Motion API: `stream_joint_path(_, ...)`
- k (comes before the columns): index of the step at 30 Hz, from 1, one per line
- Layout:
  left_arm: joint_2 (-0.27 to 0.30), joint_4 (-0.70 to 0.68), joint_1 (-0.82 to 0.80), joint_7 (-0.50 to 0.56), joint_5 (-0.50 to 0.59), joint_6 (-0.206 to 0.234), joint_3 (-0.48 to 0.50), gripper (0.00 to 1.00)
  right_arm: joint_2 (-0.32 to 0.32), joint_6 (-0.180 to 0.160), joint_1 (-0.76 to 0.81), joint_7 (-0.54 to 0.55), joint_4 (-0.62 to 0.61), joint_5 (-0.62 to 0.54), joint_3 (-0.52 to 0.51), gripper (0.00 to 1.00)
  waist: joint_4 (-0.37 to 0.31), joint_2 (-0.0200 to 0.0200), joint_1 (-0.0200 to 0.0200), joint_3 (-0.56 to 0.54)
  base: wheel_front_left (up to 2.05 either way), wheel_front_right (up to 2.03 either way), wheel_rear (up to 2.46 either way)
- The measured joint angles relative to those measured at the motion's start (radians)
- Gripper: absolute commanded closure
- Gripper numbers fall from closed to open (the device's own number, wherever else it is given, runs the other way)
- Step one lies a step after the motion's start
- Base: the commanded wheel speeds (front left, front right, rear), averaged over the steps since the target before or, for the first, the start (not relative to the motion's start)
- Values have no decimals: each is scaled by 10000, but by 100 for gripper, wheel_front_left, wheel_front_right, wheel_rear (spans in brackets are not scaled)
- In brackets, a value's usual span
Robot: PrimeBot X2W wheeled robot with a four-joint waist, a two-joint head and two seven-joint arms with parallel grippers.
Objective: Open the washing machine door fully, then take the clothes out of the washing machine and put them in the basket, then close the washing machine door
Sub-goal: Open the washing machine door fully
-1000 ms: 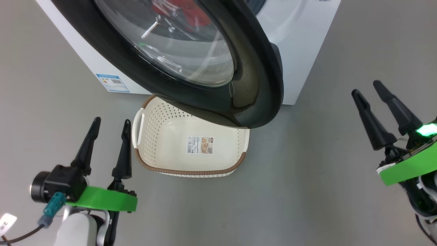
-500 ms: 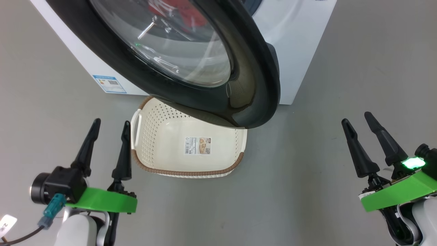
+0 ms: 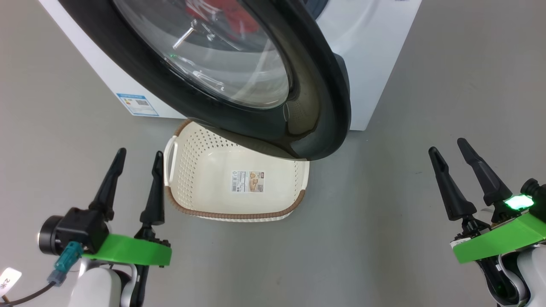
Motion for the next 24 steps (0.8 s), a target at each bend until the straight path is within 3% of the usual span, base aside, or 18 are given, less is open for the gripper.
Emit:
stream_joint_path(8, 0, 0, 0, 0, 0, 0, 4, 0, -207, 0, -277, 0, 247, 134, 182, 2, 42, 0, 0, 76, 0, 0, 0)
stream_joint_path(10, 0, -2, 0, 0, 2, 0, 6, 0, -284, 0, -484, 0, 414, 320, 318, 23, 49, 0, 0, 98, 0, 0, 0)
stream_joint_path(11, 0, -2, -1, 0, 2, 0, 8, 0, -336, 0, -605, 0, 512, 389, 405, 55, 53, 0, 0, 106, 0, 0, 0)
stream_joint_path(13, -4, -4, -1, 0, 2, 0, 12, 0, -414, 0, -865, 0, 650, 761, 535, 100, 56, 0, 0, 119, 0, 0, 0)
stream_joint_path(19, -8, -25, -2, 0, 2, 0, 33, 0, -872, 0, -2115, 151, 1321, 3049, 1187, 100, 103, 0, 0, 229, 0, 0, 0)
stream_joint_path(24, -15, -35, -5, 0, 4, 0, 35, 0, -1231, 0, -3197, 1360, 1561, 5131, 1778, 100, 211, 0, 0, 327, 0, 0, 0)
